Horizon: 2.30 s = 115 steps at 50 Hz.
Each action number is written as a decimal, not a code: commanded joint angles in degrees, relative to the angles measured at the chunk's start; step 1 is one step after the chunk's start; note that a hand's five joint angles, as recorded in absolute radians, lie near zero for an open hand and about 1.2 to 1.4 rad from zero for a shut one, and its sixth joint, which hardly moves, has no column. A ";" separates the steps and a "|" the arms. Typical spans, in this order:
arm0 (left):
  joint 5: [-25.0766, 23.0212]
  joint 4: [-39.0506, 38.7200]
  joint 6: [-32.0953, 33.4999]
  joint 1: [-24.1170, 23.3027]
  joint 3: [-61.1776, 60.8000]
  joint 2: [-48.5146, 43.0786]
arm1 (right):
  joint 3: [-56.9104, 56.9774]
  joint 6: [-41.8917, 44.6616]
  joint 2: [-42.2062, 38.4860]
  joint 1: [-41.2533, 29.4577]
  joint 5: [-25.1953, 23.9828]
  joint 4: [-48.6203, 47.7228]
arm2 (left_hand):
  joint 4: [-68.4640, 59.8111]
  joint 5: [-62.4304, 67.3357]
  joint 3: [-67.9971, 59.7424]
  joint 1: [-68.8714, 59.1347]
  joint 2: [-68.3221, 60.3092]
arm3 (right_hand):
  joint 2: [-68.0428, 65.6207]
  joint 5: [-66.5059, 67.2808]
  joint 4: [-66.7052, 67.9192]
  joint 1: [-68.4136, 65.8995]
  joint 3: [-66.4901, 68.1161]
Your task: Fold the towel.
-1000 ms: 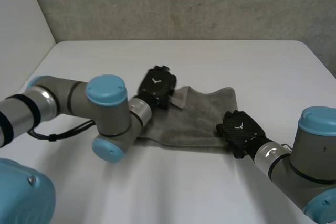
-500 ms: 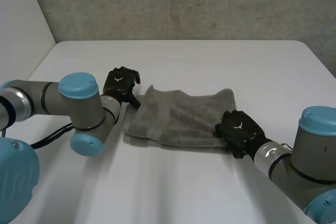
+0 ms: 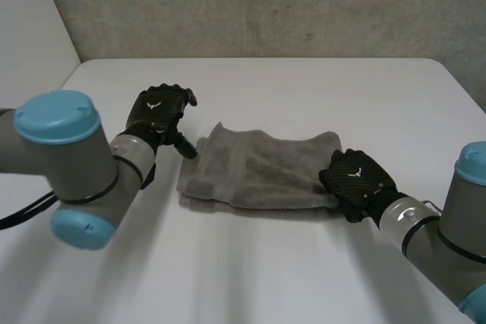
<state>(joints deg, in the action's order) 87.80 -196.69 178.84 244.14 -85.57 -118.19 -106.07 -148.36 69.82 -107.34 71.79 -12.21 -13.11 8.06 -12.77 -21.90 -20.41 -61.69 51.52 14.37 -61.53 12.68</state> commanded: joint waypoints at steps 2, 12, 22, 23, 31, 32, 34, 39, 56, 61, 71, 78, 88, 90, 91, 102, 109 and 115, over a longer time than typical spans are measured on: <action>-0.26 -0.01 -0.78 0.02 -8.47 6.13 | -1.77 0.17 0.14 1.16 0.10 1.66 | 3.11 1.24 2.77 2.60 1.11 | 7.86 -7.69 -4.37 7.70 -2.68; -1.66 0.17 -1.13 0.72 -13.83 9.55 | -2.13 0.17 2.78 4.15 0.01 1.75 | 3.11 61.94 2.77 -58.10 -59.59 | 8.71 -8.55 -4.37 8.55 -2.68; -1.66 0.17 -1.13 1.60 -16.21 10.44 | -3.36 -1.58 1.64 5.12 -0.60 2.80 | 3.11 20.33 2.77 -16.49 -17.98 | 14.77 -14.60 -4.37 14.61 -2.68; -1.58 0.17 -1.13 1.60 -16.29 10.44 | -3.36 -1.58 1.63 5.12 -0.60 2.80 | 3.11 0.76 2.77 3.07 1.59 | 14.77 -14.60 -4.37 14.61 -2.68; -1.57 0.17 -1.13 1.69 -16.30 10.52 | -2.83 -8.08 0.76 4.60 -0.60 1.57 | 3.11 -4.48 2.77 8.32 6.83 | 14.43 -14.26 -4.37 14.27 -2.68; -1.49 0.17 -1.13 1.69 -16.30 10.52 | -2.74 -8.44 0.15 4.51 -0.43 1.14 | 3.11 -4.65 2.77 8.48 7.00 | 14.60 -14.43 -4.37 14.44 -2.68; -1.40 0.17 -1.13 1.69 -16.30 10.52 | -2.65 -8.53 -0.29 4.42 -0.34 0.87 | 3.11 -4.82 2.77 8.65 7.17 | 14.60 -14.43 -4.37 14.44 -2.68; -1.31 0.17 -1.13 1.95 -16.30 10.61 | -2.57 -8.79 -1.53 3.98 -0.25 0.52 | 3.11 -4.99 2.77 8.82 7.34 | 14.77 -14.60 -4.37 14.61 -2.68; -1.57 0.26 -1.13 2.30 -16.30 11.40 | -1.77 -7.74 -1.27 5.56 -0.16 -1.42 | 3.11 2.52 2.77 1.31 -0.17 | -18.31 18.48 -4.37 -18.47 -2.68; -1.57 0.43 -1.13 2.83 -16.73 12.81 | -1.42 -6.77 2.86 10.57 -1.22 -0.01 | 3.11 61.94 2.77 -58.10 -59.59 | -18.31 18.48 -4.37 -18.47 -2.68; -4.38 0.43 -2.61 6.16 -17.09 14.04 | 4.20 1.84 6.20 12.86 -2.36 5.44 | 3.11 61.94 2.77 -58.10 -59.59 | -18.31 18.48 -4.37 -18.47 -2.68; -5.44 0.26 -5.60 7.14 -17.17 13.86 | 9.03 4.48 5.77 5.50 -1.92 7.02 | 3.11 61.94 2.77 -58.10 -59.59 | -18.31 18.48 -4.37 -18.47 -2.68; -5.27 0.08 -6.14 7.14 -17.17 13.60 | 14.91 8.95 2.44 -11.02 -1.92 6.32 | 3.11 -7.01 2.77 10.84 9.36 | -18.31 18.48 -4.37 -18.47 -2.68; -5.27 -0.01 -6.14 7.22 -17.17 13.60 | 15.98 9.67 1.28 -13.77 -1.92 6.32 | 3.11 -7.01 2.77 10.84 9.36 | -18.31 18.48 -4.37 -18.47 -2.68; -5.27 -0.01 -6.14 7.22 -17.17 13.60 | 16.59 10.01 0.06 -16.04 -2.01 6.23 | 3.11 -7.01 2.77 10.84 9.36 | -18.31 18.48 -4.37 -18.47 -2.68; -5.09 -0.36 -6.14 8.28 -17.17 13.78 | 17.65 10.19 -9.69 -26.60 -0.78 -0.01 | 3.11 -7.01 2.77 10.84 9.36 | -18.31 18.48 -4.37 -18.47 -2.68; -5.18 -0.18 -6.14 8.45 -17.17 13.69 | 17.74 9.32 -11.73 -26.35 1.59 -0.28 | 3.11 -3.68 2.77 7.51 6.03 | 10.94 -10.77 -4.37 10.78 -2.68; -5.44 -0.53 -6.22 8.63 -17.17 13.77 | 16.68 7.56 -8.39 -25.29 3.18 0.16 | 3.11 61.94 2.77 -58.10 -59.59 | 51.69 -51.52 -4.37 51.53 -2.68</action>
<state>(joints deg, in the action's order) 82.56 -196.83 172.70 252.62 -102.69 -104.47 -88.57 -139.17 58.49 -133.79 73.57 -12.61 -13.11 40.15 -12.77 -50.97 -50.85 -46.10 34.73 14.37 -43.68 12.67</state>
